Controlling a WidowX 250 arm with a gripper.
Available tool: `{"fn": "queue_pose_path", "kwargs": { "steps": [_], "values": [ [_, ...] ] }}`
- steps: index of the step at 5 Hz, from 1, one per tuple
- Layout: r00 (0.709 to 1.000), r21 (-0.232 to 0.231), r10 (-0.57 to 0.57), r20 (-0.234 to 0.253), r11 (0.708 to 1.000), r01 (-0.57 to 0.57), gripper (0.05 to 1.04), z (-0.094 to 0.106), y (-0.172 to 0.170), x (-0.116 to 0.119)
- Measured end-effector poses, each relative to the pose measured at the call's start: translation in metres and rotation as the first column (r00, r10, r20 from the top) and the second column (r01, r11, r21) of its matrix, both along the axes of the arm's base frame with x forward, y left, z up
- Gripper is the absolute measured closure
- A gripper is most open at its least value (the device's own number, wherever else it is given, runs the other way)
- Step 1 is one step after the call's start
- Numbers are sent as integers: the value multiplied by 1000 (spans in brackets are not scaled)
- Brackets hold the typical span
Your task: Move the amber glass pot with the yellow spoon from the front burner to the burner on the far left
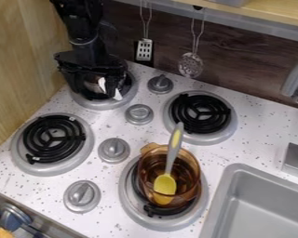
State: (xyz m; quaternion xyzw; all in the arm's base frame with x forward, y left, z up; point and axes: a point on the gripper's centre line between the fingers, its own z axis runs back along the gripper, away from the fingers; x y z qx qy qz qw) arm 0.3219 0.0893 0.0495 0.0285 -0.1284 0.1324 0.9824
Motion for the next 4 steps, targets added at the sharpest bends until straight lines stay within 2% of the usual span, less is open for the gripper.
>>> {"fn": "queue_pose_path", "kwargs": {
  "steps": [1, 2, 3, 4],
  "values": [
    [1000, -17, 1, -31, 1000, -2, 84, -9, -2, -4],
    [997, -90, -33, -67, 996, 27, 84, -14, -21, -12],
    [997, -90, -39, -68, 995, 33, 84, -18, -52, -16],
    [995, -103, -58, -80, 993, 50, 84, -8, -85, -17]
  ]
}}
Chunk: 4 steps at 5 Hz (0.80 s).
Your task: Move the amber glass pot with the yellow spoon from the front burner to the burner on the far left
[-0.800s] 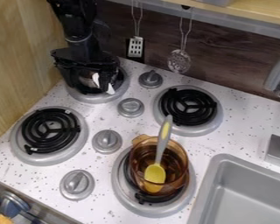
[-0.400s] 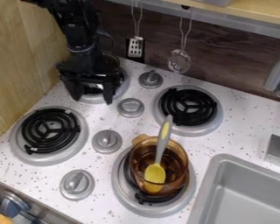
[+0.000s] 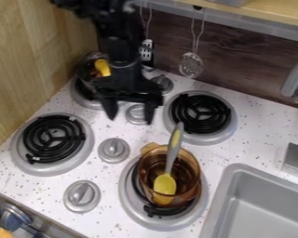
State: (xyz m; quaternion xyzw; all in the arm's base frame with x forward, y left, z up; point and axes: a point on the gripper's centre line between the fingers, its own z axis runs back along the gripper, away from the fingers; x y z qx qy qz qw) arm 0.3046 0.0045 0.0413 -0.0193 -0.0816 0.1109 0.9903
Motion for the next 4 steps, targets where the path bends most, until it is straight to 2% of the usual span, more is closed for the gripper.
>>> {"fn": "queue_pose_path", "kwargs": {
  "steps": [1, 2, 3, 4],
  "values": [
    [999, -15, 31, -28, 999, -31, 84, 13, -29, -9],
    [991, -24, 114, -67, 993, -116, 84, 17, -41, -21],
    [975, -6, 202, -96, 979, -204, 84, 13, -45, -46],
    [969, -25, 217, -119, 975, -221, 84, 4, -39, -55]
  ]
}}
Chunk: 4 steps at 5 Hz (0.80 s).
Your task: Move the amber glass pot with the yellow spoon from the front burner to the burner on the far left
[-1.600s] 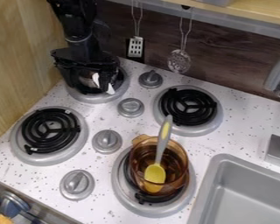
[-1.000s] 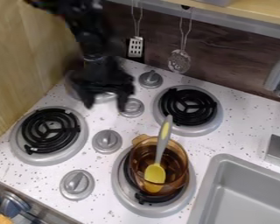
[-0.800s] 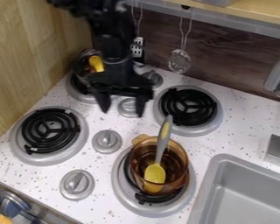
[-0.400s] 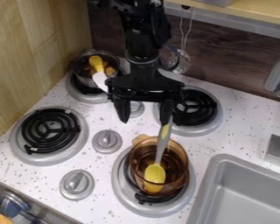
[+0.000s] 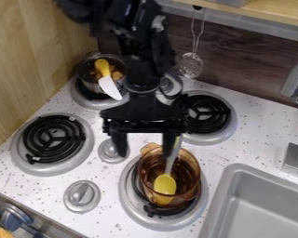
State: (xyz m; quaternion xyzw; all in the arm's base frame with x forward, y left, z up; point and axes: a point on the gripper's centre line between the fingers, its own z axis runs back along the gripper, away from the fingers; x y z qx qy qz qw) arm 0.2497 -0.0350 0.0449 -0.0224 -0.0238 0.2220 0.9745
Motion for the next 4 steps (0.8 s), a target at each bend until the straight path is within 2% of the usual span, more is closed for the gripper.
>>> {"fn": "queue_pose_path", "kwargs": {
  "steps": [1, 3, 4],
  "values": [
    [1000, 12, 5, -3, 1000, -5, 84, -14, 4, -6],
    [999, 3, 39, -8, 999, -39, 84, -37, 0, -6],
    [998, 24, 55, -21, 998, -55, 84, -51, 1, -6]
  ]
}}
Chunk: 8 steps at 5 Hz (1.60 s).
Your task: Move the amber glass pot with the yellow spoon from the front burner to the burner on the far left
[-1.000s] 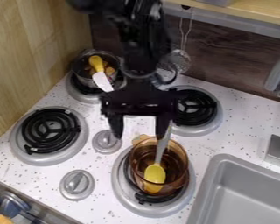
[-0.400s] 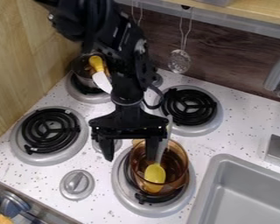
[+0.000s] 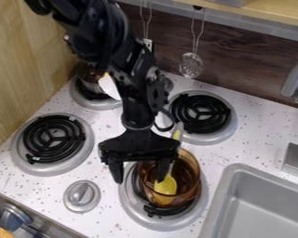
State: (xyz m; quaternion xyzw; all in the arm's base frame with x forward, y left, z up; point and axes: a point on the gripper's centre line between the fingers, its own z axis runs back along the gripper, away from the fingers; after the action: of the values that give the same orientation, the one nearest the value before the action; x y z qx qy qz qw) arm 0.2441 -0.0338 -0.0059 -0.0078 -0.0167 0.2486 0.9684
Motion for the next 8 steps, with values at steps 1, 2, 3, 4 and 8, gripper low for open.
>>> {"fn": "queue_pose_path", "kwargs": {
  "steps": [1, 2, 3, 4, 8],
  "values": [
    [998, 56, 38, -49, 998, -35, 84, -7, -3, -1],
    [996, 70, 54, -71, 996, -49, 84, -11, -2, 1],
    [998, 61, 48, -47, 997, -45, 84, -16, -3, 6],
    [1000, 61, 15, -7, 998, -14, 163, -22, -2, 7],
    [998, 11, 8, 64, 1000, -9, 999, -19, 0, 1]
  ]
}}
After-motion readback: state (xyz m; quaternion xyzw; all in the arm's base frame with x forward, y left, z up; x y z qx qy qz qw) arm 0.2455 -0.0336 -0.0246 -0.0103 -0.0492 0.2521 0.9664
